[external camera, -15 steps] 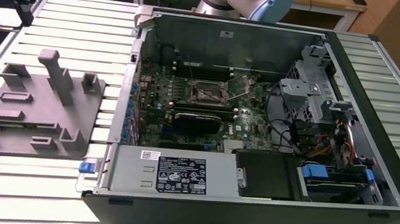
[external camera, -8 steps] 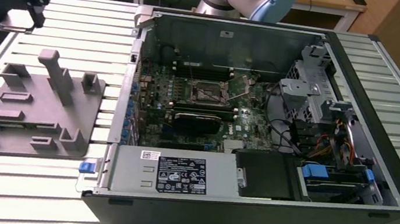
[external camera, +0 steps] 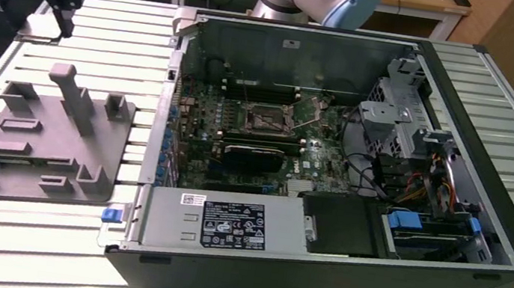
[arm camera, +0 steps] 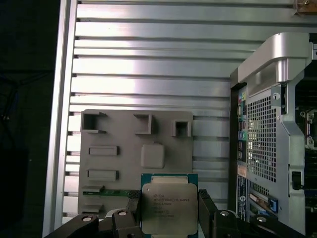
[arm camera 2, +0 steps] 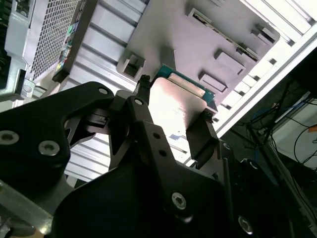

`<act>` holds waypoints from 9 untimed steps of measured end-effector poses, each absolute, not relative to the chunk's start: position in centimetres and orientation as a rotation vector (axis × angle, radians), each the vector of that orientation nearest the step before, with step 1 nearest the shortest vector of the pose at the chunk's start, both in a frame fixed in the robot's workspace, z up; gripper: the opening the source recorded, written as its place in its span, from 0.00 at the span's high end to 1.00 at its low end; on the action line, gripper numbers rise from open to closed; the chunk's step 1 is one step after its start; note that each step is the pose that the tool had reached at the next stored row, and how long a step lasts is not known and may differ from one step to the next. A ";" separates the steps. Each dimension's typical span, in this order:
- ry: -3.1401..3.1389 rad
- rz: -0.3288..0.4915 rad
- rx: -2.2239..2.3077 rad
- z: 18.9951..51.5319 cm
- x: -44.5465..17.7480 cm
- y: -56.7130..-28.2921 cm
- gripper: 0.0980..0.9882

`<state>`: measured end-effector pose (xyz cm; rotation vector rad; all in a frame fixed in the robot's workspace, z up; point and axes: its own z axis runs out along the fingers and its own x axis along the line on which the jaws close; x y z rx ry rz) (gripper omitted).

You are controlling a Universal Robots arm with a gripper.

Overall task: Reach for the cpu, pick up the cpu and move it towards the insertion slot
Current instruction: 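Pick up the cpu and move it towards the insertion slot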

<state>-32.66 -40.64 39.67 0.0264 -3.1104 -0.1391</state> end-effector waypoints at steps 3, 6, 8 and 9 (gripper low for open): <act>-3.109 -0.139 0.026 39.7 -31.9 -40.6 0.50; -3.107 -0.139 0.026 39.7 -31.2 -40.6 0.50; -3.106 -0.139 0.026 39.7 -30.8 -40.6 0.50; -3.105 -0.139 0.026 39.7 -30.5 -40.6 0.50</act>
